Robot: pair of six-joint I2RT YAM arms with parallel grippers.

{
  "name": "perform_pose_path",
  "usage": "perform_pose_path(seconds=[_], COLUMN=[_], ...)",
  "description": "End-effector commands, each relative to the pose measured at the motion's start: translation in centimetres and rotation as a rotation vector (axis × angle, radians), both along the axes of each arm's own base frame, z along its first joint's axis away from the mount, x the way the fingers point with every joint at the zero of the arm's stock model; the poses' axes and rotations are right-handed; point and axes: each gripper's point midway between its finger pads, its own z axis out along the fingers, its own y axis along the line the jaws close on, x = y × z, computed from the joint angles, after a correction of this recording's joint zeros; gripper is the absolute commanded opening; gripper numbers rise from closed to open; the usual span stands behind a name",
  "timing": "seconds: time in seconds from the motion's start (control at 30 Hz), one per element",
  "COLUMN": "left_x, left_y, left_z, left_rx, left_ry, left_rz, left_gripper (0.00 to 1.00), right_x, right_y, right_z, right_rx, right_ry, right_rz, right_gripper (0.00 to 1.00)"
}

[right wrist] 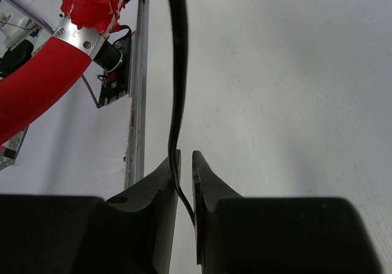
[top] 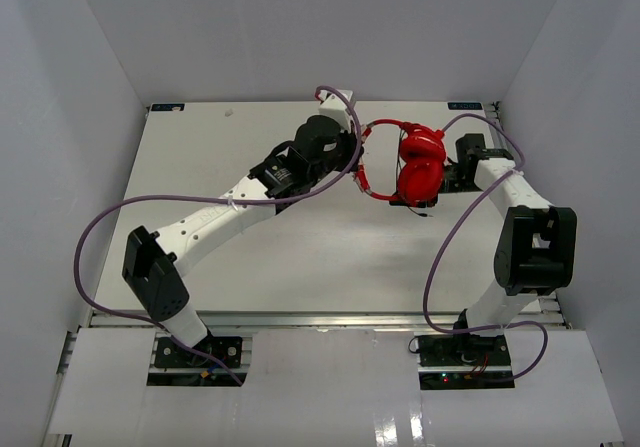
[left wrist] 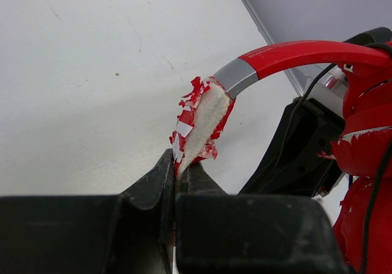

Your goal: Wrap the headphones

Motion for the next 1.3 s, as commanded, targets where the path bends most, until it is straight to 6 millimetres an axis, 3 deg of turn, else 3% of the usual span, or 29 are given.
perform_pose_path(seconds=[0.0,0.3,0.47,0.53,0.67,0.93,1.13,1.27], left_x=[-0.4,-0.1,0.6,1.0,1.9,3.8,6.3,7.4], left_y=[2.3,5.3,7.1,7.7,8.4,8.7,7.7,6.6], left_z=[9.1,10.0,9.1,8.5,6.8,3.4,-0.3,-3.7], left_rx=[-0.184,-0.170,-0.149,-0.150,-0.157,-0.195,-0.173,-0.127], left_ry=[-0.132,-0.157,-0.142,-0.127,-0.077,0.018,0.106,0.170], left_rz=[0.068,0.137,0.194,0.213,0.243,0.284,0.322,0.327], left_gripper=[0.00,0.00,0.00,0.00,0.00,0.00,0.00,0.00], right_x=[-1.0,-1.6,-1.9,-2.0,-2.0,-2.4,-3.4,-3.0], right_y=[0.2,0.0,-0.1,-0.2,-0.5,-1.0,0.5,1.1], right_z=[0.6,0.3,0.4,0.4,0.5,0.2,-1.7,-2.3], right_rx=[0.020,-0.005,-0.024,-0.034,-0.075,-0.294,-0.569,-0.702], right_ry=[-0.025,-0.038,-0.054,-0.063,-0.097,-0.295,-0.480,-0.548], right_rz=[0.011,0.007,0.002,0.001,-0.011,-0.079,-0.098,-0.124], right_gripper=[0.20,0.24,0.25,0.22,0.08,0.08,0.08,0.08])
